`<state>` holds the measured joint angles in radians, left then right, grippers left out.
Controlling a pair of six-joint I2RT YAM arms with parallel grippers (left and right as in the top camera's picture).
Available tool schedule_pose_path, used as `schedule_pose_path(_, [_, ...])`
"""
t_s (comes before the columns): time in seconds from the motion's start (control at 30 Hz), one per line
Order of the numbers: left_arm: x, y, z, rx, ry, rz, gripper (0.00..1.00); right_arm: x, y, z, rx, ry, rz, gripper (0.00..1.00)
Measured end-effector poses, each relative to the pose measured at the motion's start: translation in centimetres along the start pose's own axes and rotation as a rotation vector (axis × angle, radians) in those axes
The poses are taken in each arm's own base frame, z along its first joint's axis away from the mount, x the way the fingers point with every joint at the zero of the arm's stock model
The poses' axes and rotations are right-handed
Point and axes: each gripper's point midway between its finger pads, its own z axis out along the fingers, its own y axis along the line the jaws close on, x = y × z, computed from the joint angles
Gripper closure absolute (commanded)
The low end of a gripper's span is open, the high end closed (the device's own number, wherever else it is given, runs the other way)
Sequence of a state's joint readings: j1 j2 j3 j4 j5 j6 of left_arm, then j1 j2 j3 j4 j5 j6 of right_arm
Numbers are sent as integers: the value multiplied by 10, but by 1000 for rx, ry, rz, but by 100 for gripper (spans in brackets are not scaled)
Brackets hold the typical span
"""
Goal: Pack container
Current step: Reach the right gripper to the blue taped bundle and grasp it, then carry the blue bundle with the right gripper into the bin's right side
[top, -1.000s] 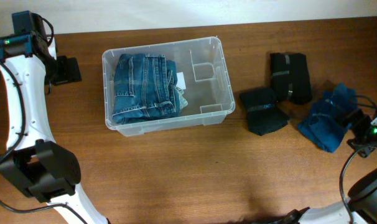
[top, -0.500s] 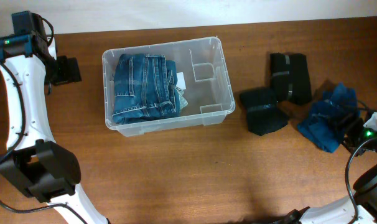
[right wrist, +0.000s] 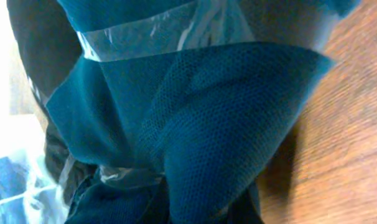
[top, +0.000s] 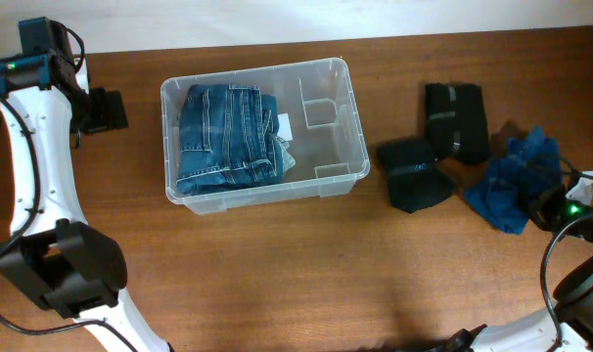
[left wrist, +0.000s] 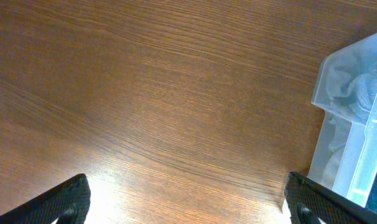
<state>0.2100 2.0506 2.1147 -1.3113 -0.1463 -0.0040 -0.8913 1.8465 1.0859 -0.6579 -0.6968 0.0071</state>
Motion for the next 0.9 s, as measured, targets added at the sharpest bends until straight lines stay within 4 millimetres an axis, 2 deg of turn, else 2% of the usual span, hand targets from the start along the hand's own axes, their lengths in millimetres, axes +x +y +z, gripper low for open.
schedule_pose_path(0.13, [0, 0, 0, 0, 0, 0, 1, 4, 13, -17, 42, 75, 54, 96])
schedule_pose_path(0.2, [0, 0, 0, 0, 0, 0, 1, -13, 39, -46, 55, 64, 20, 96])
schedule_pose_path(0.27, [0, 0, 0, 0, -1, 0, 1, -32, 72, -72, 59, 15, -68, 96])
schedule_pose_path(0.33, [0, 0, 0, 0, 0, 0, 1, -43, 125, -97, 44, -50, -214, 96])
schedule_pose_path(0.4, [0, 0, 0, 0, 0, 0, 1, -39, 190, -110, 3, -97, -392, 96])
schedule_pose_path(0.43, [0, 0, 0, 0, 1, 0, 1, -36, 205, -111, -9, -100, -434, 96])
schedule_pose_path(0.47, [0, 0, 0, 1, 0, 0, 1, -26, 233, -110, -37, -101, -514, 96])
schedule_pose_path(0.5, [0, 0, 0, 0, 0, 0, 1, 1, 286, -102, -109, -80, -666, 96])
schedule_pose_path(0.53, [0, 0, 0, 0, 0, 0, 1, 18, 311, -92, -142, -61, -745, 96])
schedule_pose_path(0.57, [0, 0, 0, 0, 1, 0, 1, 30, 325, -85, -159, -48, -795, 96])
schedule_pose_path(0.6, [0, 0, 0, 0, 0, 0, 1, 54, 350, -69, -188, -20, -882, 96])
schedule_pose_path(0.73, [0, 0, 0, 0, 0, 0, 1, 133, 403, -17, -221, 76, -1102, 96])
schedule_pose_path(0.83, [0, 0, 0, 0, 0, 0, 1, 171, 417, 18, -194, 120, -1162, 96])
schedule_pose_path(0.9, [0, 0, 0, 0, 1, 0, 1, 182, 418, 40, -154, 130, -1150, 96])
